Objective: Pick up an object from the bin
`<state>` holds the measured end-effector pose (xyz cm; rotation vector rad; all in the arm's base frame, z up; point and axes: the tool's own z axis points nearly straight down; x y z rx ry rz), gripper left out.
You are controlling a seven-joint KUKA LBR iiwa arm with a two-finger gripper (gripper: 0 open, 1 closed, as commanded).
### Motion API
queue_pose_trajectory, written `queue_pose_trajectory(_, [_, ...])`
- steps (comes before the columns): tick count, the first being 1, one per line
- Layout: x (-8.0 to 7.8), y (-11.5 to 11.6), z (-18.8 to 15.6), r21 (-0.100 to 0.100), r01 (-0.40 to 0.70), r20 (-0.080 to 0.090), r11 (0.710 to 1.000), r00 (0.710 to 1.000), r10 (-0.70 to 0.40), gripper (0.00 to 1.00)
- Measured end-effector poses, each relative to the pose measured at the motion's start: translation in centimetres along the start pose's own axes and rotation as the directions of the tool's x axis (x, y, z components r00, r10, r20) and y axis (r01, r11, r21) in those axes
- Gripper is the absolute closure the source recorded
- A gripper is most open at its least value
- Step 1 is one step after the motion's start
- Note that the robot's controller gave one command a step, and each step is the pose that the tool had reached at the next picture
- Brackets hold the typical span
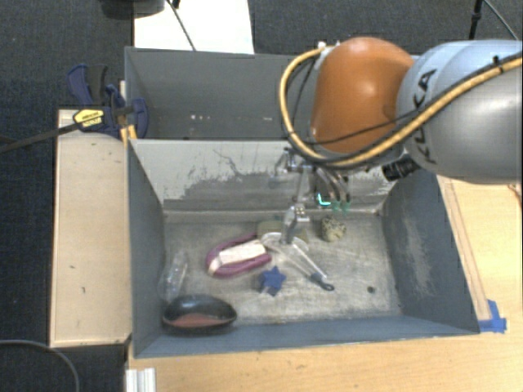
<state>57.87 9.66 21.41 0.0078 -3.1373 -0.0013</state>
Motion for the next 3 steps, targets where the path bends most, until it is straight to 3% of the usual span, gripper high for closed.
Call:
queue_pose_trajectory(1, [1.2,5.6,14.4,-0.001,0.156,0.008,0.988,0.988,-0.156,0.00])
queue_pose_trajectory(2, [1.0,5.5,13.9,-0.001,0.149,0.015,0.989,0.989,-0.149,1.00])
queue_pose_trajectory(3, [0.5,5.7,-4.2,0.002,0.284,0.014,0.959,0.959,-0.284,1.00])
